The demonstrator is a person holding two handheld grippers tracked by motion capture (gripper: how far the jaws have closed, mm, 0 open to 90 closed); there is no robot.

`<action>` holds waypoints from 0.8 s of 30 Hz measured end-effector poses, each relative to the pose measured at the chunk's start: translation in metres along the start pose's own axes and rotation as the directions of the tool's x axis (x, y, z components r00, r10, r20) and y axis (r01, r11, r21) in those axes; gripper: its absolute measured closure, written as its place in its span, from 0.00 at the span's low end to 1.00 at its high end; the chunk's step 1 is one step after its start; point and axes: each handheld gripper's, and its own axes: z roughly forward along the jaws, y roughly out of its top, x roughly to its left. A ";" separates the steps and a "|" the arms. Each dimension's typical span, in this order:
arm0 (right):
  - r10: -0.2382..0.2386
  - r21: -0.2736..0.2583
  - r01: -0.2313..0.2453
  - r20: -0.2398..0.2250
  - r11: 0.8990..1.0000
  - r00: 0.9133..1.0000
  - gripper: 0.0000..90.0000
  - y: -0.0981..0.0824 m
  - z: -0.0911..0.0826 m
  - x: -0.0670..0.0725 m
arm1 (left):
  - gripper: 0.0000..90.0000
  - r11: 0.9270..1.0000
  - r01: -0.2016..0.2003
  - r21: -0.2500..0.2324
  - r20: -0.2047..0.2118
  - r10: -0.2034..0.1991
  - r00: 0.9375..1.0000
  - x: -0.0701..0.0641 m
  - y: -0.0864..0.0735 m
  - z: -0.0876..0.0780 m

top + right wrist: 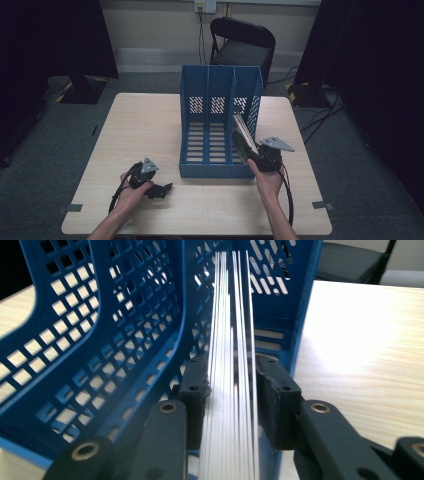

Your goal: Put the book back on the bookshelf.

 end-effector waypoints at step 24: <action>-0.026 0.050 0.022 0.065 0.998 0.998 0.85 0.000 0.020 0.001 | 0.00 1.000 0.000 -0.001 0.002 0.000 1.000 0.000 0.000 0.000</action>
